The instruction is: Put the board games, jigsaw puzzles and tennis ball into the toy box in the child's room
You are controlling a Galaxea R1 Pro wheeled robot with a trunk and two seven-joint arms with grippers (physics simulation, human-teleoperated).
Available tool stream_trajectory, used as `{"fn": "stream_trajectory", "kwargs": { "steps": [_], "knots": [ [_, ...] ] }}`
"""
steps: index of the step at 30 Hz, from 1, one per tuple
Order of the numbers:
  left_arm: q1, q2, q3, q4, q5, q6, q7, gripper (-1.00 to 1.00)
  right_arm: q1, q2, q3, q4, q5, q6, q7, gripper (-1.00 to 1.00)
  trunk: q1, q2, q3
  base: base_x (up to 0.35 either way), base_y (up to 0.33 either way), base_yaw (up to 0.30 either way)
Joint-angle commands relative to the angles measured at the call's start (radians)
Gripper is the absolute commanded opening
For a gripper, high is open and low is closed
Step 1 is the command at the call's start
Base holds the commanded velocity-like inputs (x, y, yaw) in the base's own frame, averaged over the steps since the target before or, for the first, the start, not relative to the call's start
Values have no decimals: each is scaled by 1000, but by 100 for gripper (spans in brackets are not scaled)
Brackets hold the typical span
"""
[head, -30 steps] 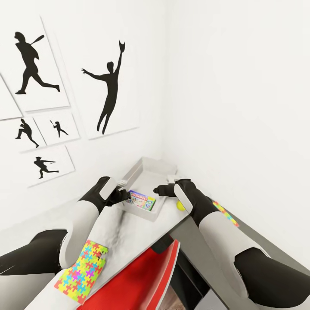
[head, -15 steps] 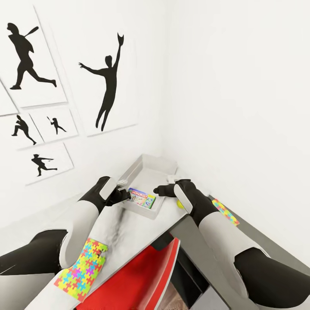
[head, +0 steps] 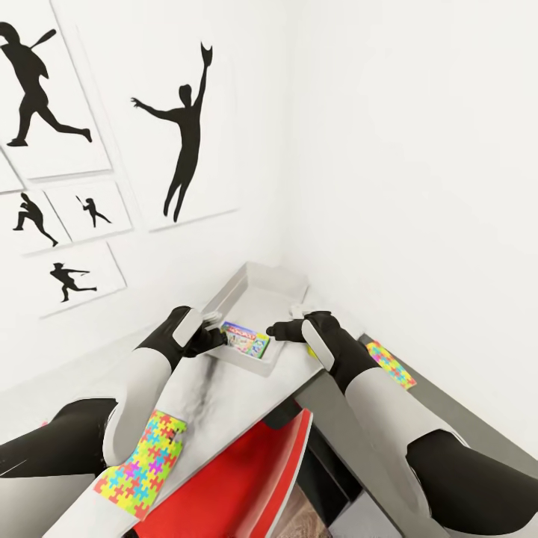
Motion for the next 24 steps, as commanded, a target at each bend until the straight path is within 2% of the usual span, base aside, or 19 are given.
{"fn": "stream_trajectory", "kwargs": {
  "steps": [1,6,24],
  "knots": [
    [-1,-1,7,-1,6,3,-3,100,-1,0,2,-1,-10,3,-9,100,1,-2,-4,0,0,0],
    [-1,-1,7,-1,4,4,-35,100,-1,0,2,-1,-10,3,-9,100,1,-2,-12,0,0,0],
    [-1,-1,6,-1,3,4,-42,100,-1,0,2,10,-10,-5,-9,100,1,-2,-42,0,0,0]
  ]
}}
